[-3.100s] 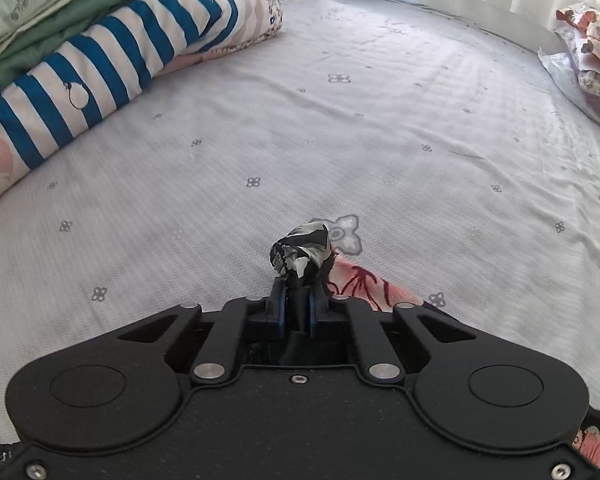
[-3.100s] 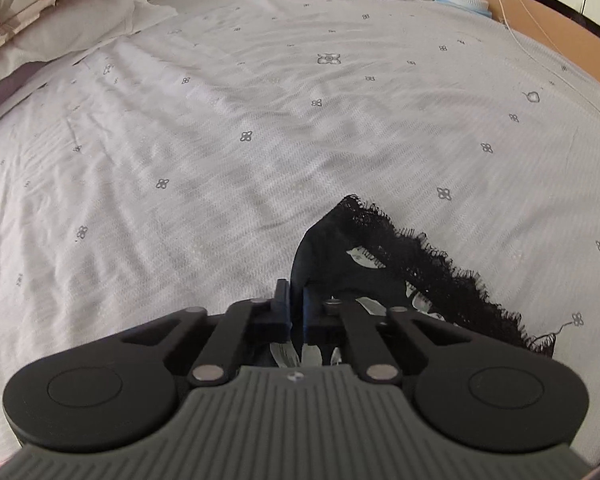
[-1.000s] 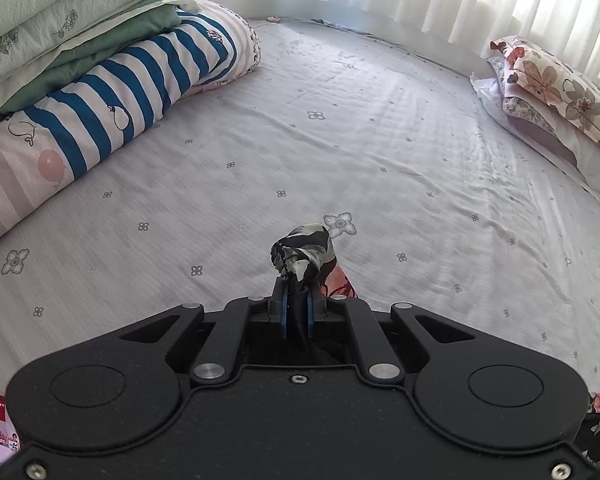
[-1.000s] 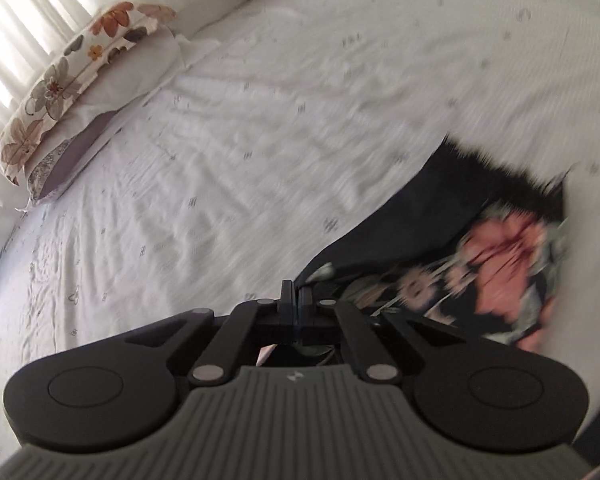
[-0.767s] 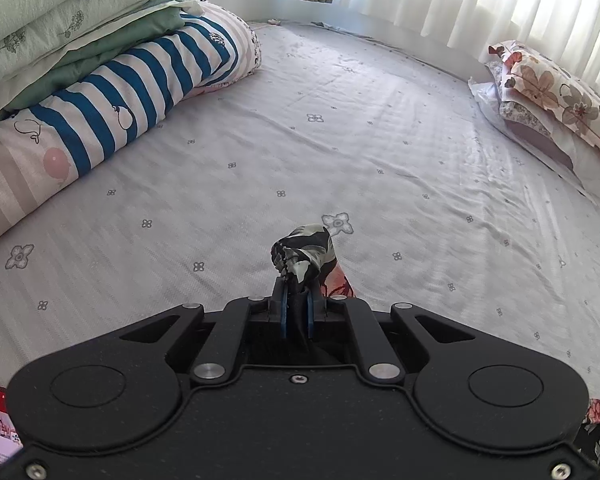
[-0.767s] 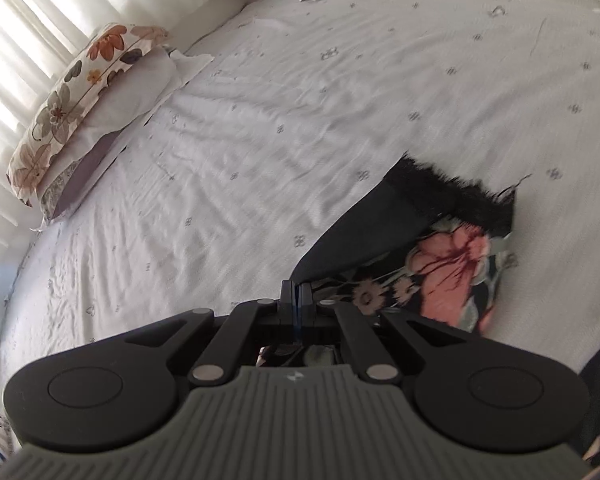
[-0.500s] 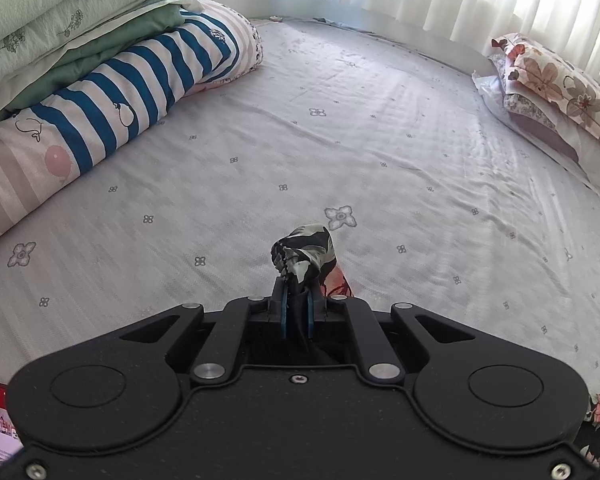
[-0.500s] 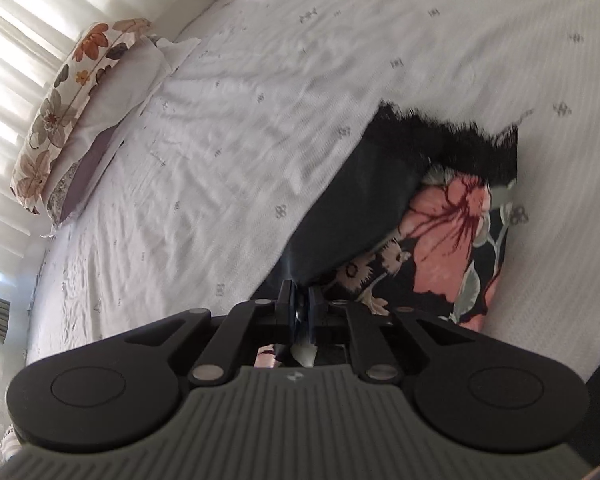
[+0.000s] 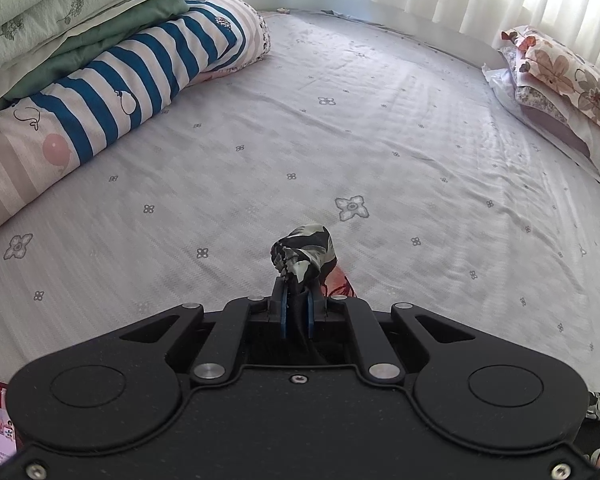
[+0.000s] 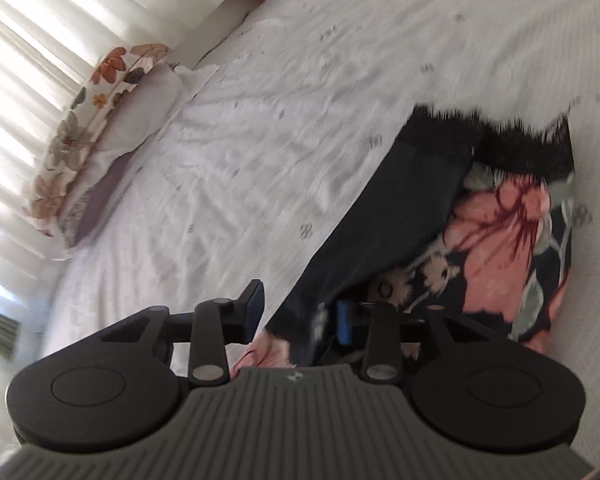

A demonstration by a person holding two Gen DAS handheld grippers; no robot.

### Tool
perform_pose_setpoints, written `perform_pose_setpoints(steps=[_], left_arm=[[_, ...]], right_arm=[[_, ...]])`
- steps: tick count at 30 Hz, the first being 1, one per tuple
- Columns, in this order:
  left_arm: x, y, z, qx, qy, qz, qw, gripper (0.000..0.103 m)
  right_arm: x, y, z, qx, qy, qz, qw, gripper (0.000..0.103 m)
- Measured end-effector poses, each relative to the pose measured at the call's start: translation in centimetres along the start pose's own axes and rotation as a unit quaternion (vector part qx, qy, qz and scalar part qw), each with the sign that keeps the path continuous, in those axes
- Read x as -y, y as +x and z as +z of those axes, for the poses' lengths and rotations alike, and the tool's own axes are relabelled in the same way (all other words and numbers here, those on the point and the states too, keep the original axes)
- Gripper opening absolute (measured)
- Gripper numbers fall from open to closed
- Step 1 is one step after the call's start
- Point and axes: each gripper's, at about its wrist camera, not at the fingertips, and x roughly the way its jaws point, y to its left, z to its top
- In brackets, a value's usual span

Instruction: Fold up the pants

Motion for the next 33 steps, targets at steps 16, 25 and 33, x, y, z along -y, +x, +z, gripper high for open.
perform_pose_setpoints(steps=[16, 25, 33], left_arm=[[-1.0, -1.5, -0.5, -0.004, -0.012, -0.027, 0.9996, 0.009], [-3.6, -7.9, -3.3, 0.005, 0.005, -0.064, 0.9979, 0.008], [-8.6, -10.8, -8.2, -0.023, -0.009, -0.072, 0.9971, 0.009]], right_arm=[[-0.2, -7.6, 3.5, 0.037, -0.056, -0.048, 0.997, 0.002], [4.1, -19.3, 3.6, 0.021, -0.098, -0.038, 0.994, 0.002], [10.4, -25.9, 0.2, -0.009, -0.094, -0.026, 0.995, 0.002]])
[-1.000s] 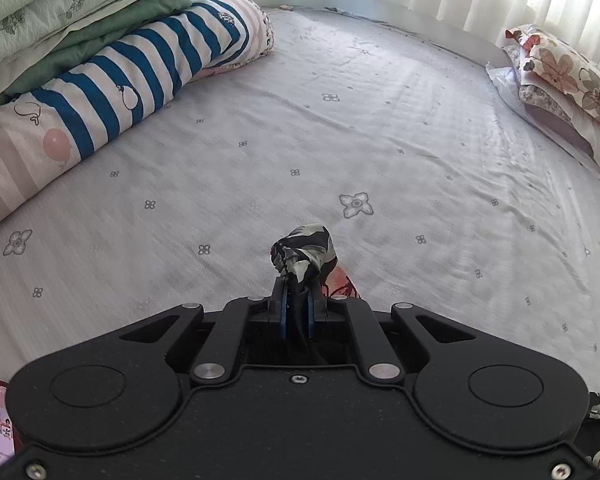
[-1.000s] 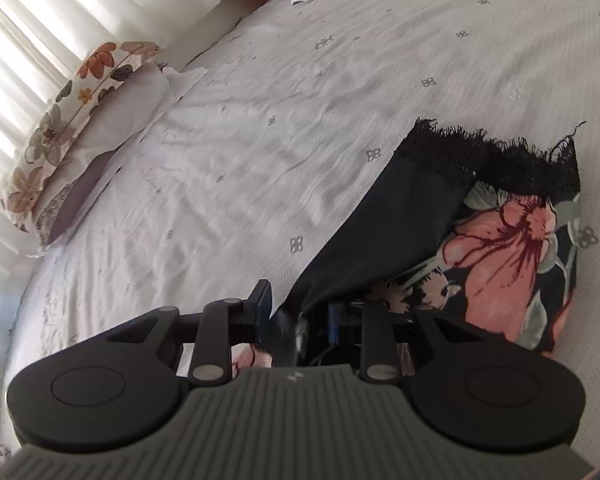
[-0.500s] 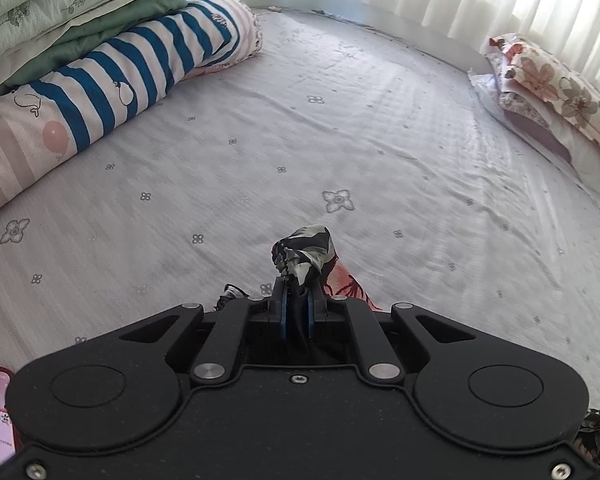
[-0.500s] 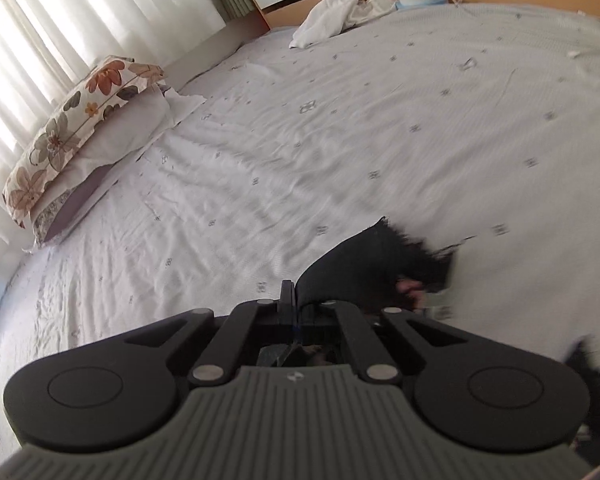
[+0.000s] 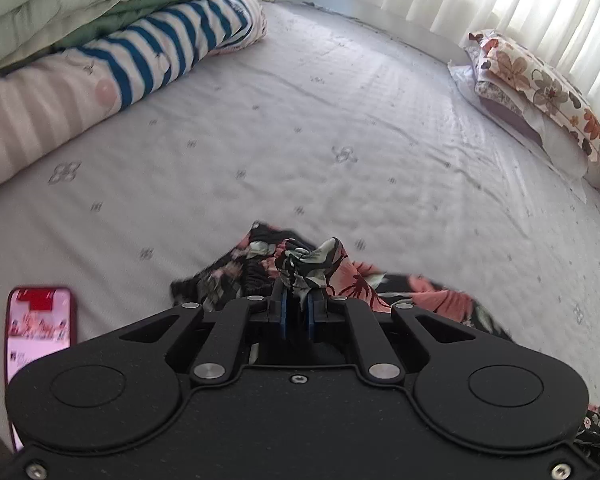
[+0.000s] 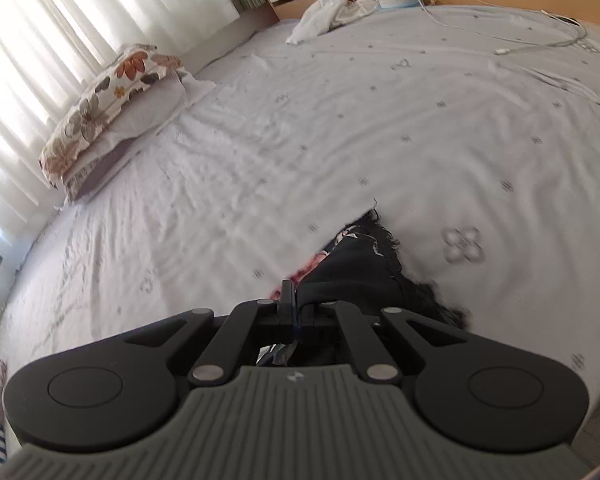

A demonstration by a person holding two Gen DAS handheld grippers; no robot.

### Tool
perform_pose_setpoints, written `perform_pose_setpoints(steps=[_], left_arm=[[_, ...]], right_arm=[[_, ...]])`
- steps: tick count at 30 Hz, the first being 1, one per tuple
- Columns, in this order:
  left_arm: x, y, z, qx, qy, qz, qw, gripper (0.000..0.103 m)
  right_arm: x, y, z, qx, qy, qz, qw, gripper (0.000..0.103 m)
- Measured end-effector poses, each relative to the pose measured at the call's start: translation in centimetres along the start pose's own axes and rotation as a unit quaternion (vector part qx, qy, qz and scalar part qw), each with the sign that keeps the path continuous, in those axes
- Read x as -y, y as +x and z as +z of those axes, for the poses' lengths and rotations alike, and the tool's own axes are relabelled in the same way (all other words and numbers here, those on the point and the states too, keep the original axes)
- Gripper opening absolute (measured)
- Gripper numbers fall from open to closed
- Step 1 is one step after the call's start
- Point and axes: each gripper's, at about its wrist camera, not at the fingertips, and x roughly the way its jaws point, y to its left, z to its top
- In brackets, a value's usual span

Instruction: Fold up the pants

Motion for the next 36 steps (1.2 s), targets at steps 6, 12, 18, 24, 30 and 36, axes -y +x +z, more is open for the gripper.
perform_pose_setpoints(steps=[6, 12, 18, 24, 30, 36], left_arm=[[-2.7, -0.1, -3.5, -0.031, -0.003, 0.023, 0.9992, 0.009], [-3.7, -0.2, -5.2, -0.034, 0.009, 0.055, 0.9978, 0.009], [-4.0, 0.3, -5.8, -0.039, 0.012, 0.078, 0.9961, 0.009], [-3.7, 1.8, -6.4, -0.053, 0.021, 0.099, 0.9934, 0.013], [-3.4, 1.5, -6.0, -0.034, 0.026, 0.109, 0.9931, 0.041], [-2.3, -1.2, -5.9, -0.006, 0.064, 0.098, 0.9931, 0.05]], right_arm=[[4.4, 0.0, -4.4, -0.038, 0.012, -0.017, 0.999, 0.002], [6.1, -0.1, -6.7, -0.053, 0.011, -0.013, 0.998, 0.002], [6.8, 0.5, -7.5, -0.068, 0.006, -0.018, 0.997, 0.003], [7.0, 0.7, -8.1, -0.07, -0.006, -0.016, 0.997, 0.007], [6.7, -0.3, -7.6, -0.068, -0.044, -0.004, 0.997, 0.056], [6.6, -3.3, -8.1, -0.042, -0.096, -0.015, 0.994, 0.059]])
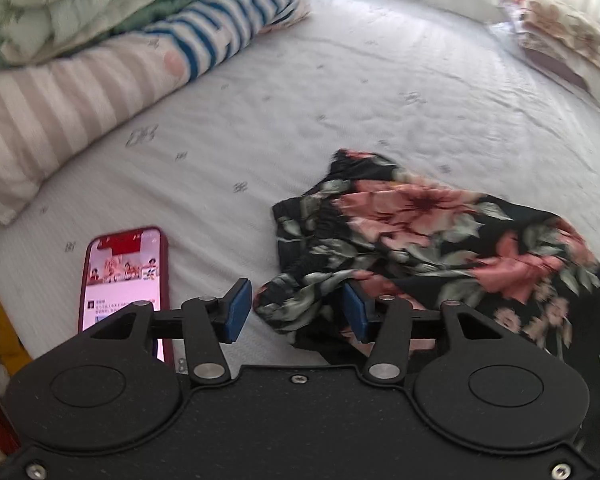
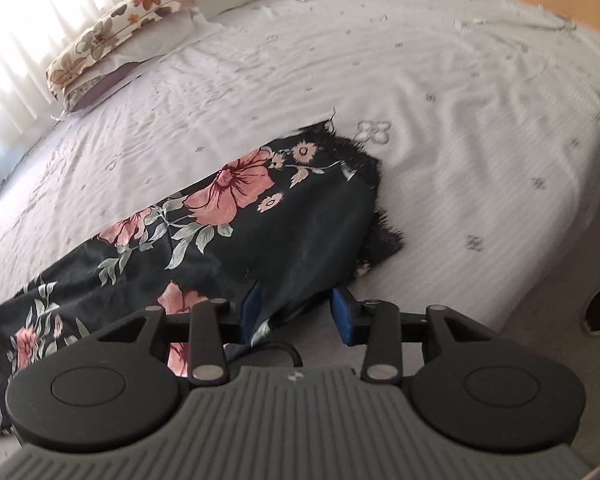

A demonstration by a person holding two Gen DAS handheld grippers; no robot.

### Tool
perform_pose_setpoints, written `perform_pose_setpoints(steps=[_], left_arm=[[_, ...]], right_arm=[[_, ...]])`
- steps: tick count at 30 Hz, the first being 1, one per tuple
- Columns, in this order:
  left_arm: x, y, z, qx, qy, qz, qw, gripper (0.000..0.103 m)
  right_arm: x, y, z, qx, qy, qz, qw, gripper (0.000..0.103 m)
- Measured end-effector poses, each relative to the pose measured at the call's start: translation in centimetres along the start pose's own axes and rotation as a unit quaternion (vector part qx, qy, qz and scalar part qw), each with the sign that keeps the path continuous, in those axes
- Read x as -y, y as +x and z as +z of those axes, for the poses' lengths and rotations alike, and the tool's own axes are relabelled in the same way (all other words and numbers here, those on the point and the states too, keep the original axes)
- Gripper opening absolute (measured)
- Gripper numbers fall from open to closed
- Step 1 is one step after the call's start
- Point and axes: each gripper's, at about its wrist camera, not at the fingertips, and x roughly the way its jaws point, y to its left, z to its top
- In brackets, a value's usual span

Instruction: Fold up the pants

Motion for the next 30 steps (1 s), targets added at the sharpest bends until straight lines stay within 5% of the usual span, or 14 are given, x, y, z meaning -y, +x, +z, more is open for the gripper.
perform_pose_setpoints(steps=[9, 12, 18, 25, 30], left_arm=[[5.3, -4.0, -3.7, 0.034, 0.092, -0.105, 0.9896, 0.052], [7.3, -3.3, -5.2, 0.039, 0.121, -0.103, 0.9865, 0.052], [6.6, -0.1, -9.0, -0.014, 0.139, -0.063, 0.9882, 0.047], [6.0, -1.8, -10.2, -0.003, 0.14, -0.051, 0.9888, 0.045], [8.3, -5.4, -9.5, 0.04, 0.125, -0.107, 0.9856, 0.047]], right_arm=[[0.1, -4.9, -0.7, 0.05, -0.019, 0.016, 0.998, 0.07], [-0.4, -5.3, -1.2, 0.058, -0.036, 0.021, 0.997, 0.073], [1.0, -4.4, -2.0, 0.055, 0.012, 0.042, 0.998, 0.074], [2.3, -2.7, -2.7, 0.064, 0.032, 0.02, 0.997, 0.075], [1.9, -0.5, -3.2, 0.072, 0.016, 0.009, 0.997, 0.075]])
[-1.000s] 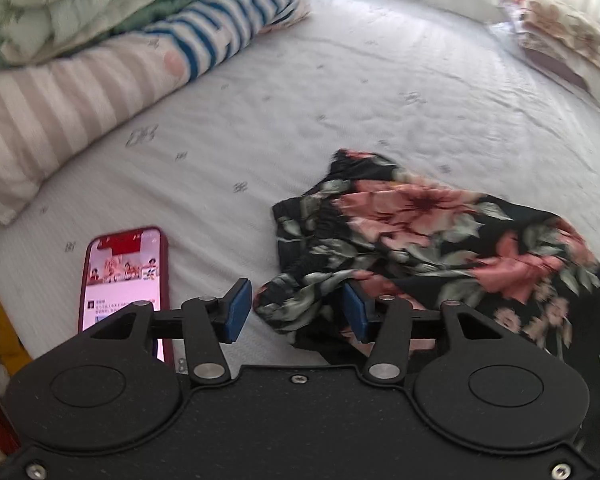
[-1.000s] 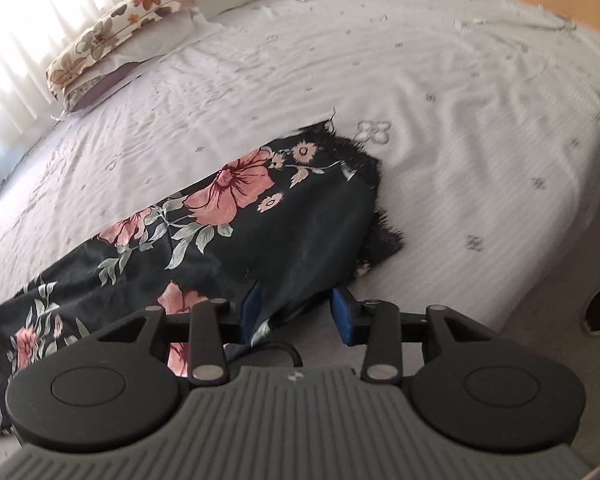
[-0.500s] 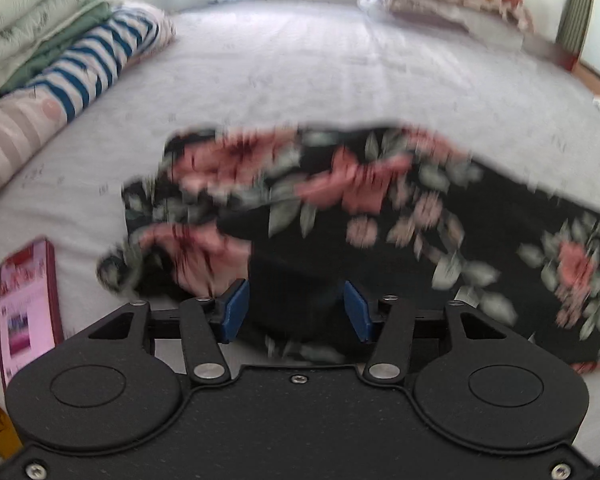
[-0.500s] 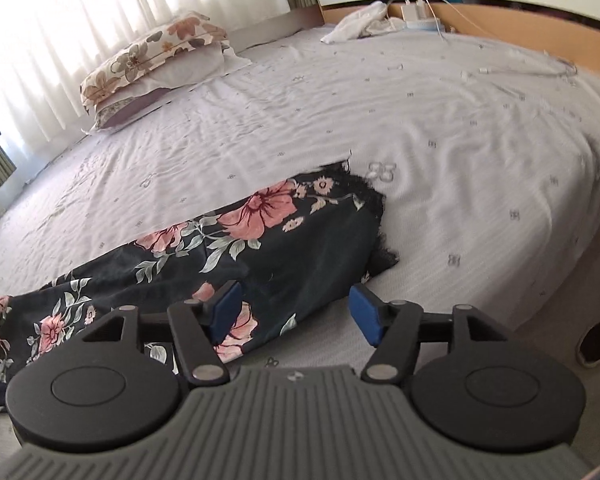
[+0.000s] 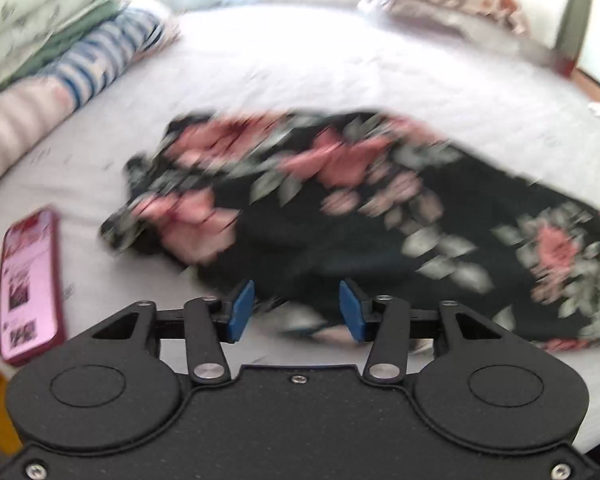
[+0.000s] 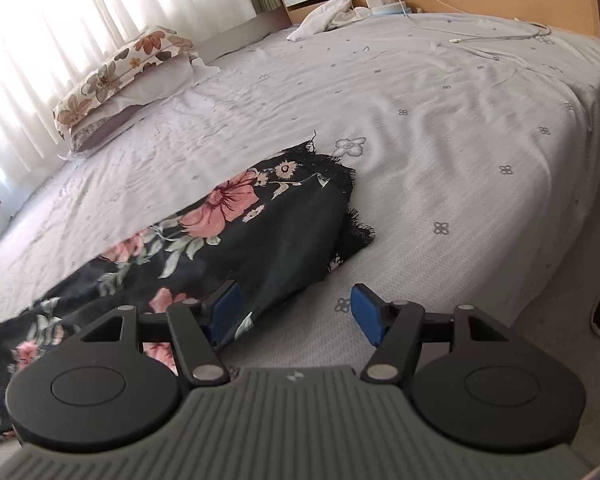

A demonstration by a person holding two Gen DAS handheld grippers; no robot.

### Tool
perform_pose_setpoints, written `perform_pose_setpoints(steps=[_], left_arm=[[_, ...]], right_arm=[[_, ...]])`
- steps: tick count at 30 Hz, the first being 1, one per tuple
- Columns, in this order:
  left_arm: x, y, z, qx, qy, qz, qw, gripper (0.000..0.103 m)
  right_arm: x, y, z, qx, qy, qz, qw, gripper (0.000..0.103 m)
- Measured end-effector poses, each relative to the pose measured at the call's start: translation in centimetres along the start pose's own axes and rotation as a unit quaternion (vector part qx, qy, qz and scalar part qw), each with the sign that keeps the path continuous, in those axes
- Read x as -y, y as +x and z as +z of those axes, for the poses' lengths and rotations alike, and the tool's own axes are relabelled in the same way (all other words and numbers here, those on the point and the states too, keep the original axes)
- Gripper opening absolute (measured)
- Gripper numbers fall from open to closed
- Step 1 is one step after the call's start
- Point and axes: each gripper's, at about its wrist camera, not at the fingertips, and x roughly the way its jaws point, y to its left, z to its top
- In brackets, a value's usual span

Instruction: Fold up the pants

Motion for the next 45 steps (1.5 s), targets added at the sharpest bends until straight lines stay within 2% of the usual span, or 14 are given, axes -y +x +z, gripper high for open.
perform_pose_setpoints(steps=[6, 12, 13, 15, 20, 24, 28, 31, 33, 34, 35, 37, 39, 45], left_arm=[[7.0, 0.6, -0.1, 0.021, 0.07, -0.045, 0.9963, 0.048], [12.2, 3.8, -2.2, -0.007, 0.115, -0.043, 0.9924, 0.048], [12.5, 4.0, -2.7, -0.002, 0.121, -0.036, 0.992, 0.048], [13.0, 3.8, -3.3, 0.014, 0.133, -0.026, 0.9906, 0.049], [12.4, 3.9, -3.2, 0.008, 0.126, -0.031, 0.9914, 0.052], [12.5, 4.1, -3.1, 0.007, 0.129, -0.028, 0.9912, 0.053], [12.7, 4.1, -3.3, 0.01, 0.133, -0.025, 0.9907, 0.053], [12.7, 4.1, -3.4, 0.01, 0.13, -0.025, 0.9911, 0.054], [12.7, 4.1, -3.4, 0.011, 0.133, -0.024, 0.9908, 0.055], [12.7, 4.1, -3.4, 0.012, 0.133, -0.024, 0.9907, 0.055], [12.6, 4.1, -3.4, 0.012, 0.133, -0.024, 0.9907, 0.055], [12.6, 4.2, -3.4, 0.012, 0.132, -0.025, 0.9909, 0.055], [12.6, 4.2, -3.5, 0.013, 0.13, -0.025, 0.9911, 0.056], [12.6, 4.2, -3.7, 0.017, 0.135, -0.023, 0.9904, 0.056]], right_arm=[[-2.2, 3.3, -0.7, 0.016, -0.046, -0.01, 0.999, 0.074], [-1.5, 5.7, 0.6, 0.052, 0.015, 0.011, 0.998, 0.071], [-1.1, 5.9, 0.8, 0.057, 0.029, 0.006, 0.998, 0.062], [-0.5, 5.9, 1.2, 0.073, 0.051, -0.03, 0.996, 0.03], [0.1, 4.3, 0.7, 0.129, 0.044, -0.148, 0.98, 0.038], [0.2, 2.1, -0.7, 0.126, 0.037, -0.107, 0.986, 0.052], [-0.3, 1.0, -2.0, 0.077, 0.027, -0.045, 0.996, 0.055], [-1.4, 1.8, -2.3, 0.058, 0.012, -0.038, 0.998, 0.055], [-2.3, 2.7, -1.7, 0.057, -0.005, -0.054, 0.997, 0.019], [-2.6, 2.7, -1.2, 0.063, -0.004, -0.07, 0.996, 0.009], [-2.9, 2.3, -0.8, 0.083, -0.004, -0.085, 0.993, 0.007], [-3.4, 0.9, -0.2, 0.15, -0.012, -0.12, 0.981, 0.007], [-3.2, 0.4, 0.3, 0.169, -0.013, -0.135, 0.976, 0.009], [-1.2, 2.8, -0.2, 0.083, 0.011, -0.124, 0.989, 0.025]])
